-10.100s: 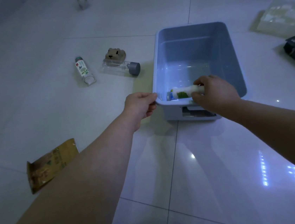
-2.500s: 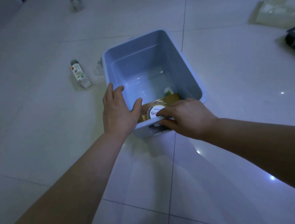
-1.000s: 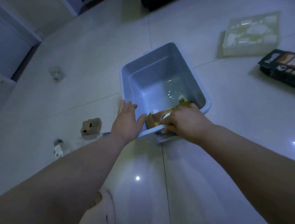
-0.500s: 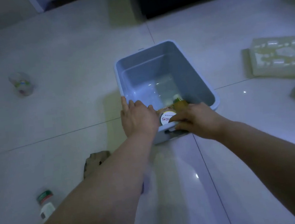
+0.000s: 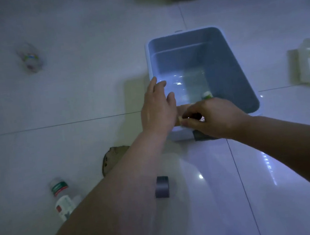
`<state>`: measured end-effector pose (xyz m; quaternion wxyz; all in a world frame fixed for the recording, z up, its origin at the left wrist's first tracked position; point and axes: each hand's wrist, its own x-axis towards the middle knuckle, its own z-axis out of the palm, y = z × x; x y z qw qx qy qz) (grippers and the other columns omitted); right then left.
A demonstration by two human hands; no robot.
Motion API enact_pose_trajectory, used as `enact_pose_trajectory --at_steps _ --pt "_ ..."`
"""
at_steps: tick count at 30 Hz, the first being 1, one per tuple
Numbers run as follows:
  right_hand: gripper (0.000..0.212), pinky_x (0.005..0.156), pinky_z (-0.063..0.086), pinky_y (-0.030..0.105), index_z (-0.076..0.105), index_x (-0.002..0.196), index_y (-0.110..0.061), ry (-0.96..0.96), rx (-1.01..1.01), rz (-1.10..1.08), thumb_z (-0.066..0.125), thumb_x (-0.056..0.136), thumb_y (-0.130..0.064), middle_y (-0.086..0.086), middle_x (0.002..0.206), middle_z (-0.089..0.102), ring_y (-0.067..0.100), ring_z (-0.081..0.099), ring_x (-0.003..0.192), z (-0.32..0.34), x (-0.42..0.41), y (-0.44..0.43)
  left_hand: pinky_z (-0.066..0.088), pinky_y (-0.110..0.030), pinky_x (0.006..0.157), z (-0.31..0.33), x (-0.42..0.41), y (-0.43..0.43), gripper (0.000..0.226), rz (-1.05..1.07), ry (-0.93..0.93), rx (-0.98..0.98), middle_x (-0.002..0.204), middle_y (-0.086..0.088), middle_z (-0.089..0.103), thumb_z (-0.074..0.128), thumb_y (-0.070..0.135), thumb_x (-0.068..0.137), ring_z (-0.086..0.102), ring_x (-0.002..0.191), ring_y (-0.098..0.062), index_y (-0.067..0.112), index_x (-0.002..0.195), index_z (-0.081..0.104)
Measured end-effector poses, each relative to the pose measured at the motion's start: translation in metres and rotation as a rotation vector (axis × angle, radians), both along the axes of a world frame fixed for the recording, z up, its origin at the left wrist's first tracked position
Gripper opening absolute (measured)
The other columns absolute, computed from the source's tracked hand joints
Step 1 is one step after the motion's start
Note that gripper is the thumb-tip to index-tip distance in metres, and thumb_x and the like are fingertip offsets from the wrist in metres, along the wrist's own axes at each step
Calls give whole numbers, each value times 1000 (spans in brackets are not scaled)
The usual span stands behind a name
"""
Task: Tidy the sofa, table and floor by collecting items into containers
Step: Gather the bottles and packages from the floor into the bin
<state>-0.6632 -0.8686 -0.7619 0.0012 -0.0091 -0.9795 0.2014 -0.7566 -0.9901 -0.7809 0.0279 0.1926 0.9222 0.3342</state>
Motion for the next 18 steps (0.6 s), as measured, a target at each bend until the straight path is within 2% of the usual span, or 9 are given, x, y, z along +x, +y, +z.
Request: enact_pose_trajectory --at_steps 2,4,6,8,10,12,14,16,18 --pt "32 65 47 30 65 90 -28 -21 78 66 45 89 -53 -3 84 68 22 62 82 0 -14 -11 34 -25 103 4 -7 -24 38 65 52 41 150 0 38 41 19 99 40 135 -16 14 136 48" --pt "37 61 38 28 62 84 -27 -14 141 119 40 90 -57 -3 84 65 23 61 83 0 -20 -19 38 -28 100 -1 -14 -56 36 147 61 -48 142 -5 48 40 17 99 49 127 -22 12 134 49" --pt "38 59 32 26 60 80 -27 17 172 149 39 91 -57 -3 83 62 23 61 83 -2 -19 -26 40 -31 99 -11 -20 -95 37 216 -96 -308 137 -11 53 42 20 98 51 125 -27 9 133 49" --pt "35 59 32 26 60 82 -27 57 179 159 40 91 -54 0 87 62 24 62 83 -5 -16 -29 42 -30 94 -20 -14 -130 38 197 -352 -653 128 -16 56 48 22 96 52 122 -30 1 128 51" --pt "33 60 34 27 62 88 -25 68 163 197 41 92 -50 4 92 63 26 62 84 -6 -12 -29 42 -30 83 -27 6 -156 40 193 -524 -826 117 -17 55 51 26 96 54 119 -31 -4 123 50" --pt "28 58 31 26 61 86 -24 78 164 221 43 92 -45 3 91 65 25 62 83 -3 -7 -22 43 -31 86 -33 20 -169 55 242 -585 -814 125 -19 52 57 36 91 53 120 -32 -5 127 43" --pt "24 56 30 25 62 87 -25 98 185 225 45 91 -42 0 89 67 23 61 81 -1 -2 -12 45 -36 95 -36 19 -169 80 328 -585 -762 131 -21 50 65 49 78 53 120 -34 -5 131 37" --pt "20 57 35 25 61 97 -29 92 198 204 48 88 -41 -2 93 67 22 63 84 -6 6 1 48 -37 96 -40 12 -159 94 390 -597 -704 131 -20 51 66 54 67 54 118 -33 -4 134 35" --pt "16 61 44 27 55 98 -31 110 179 187 47 86 -38 -5 92 65 22 64 84 -14 13 10 49 -35 98 -43 3 -150 101 405 -606 -662 132 -18 52 70 54 62 55 118 -31 -4 136 34"
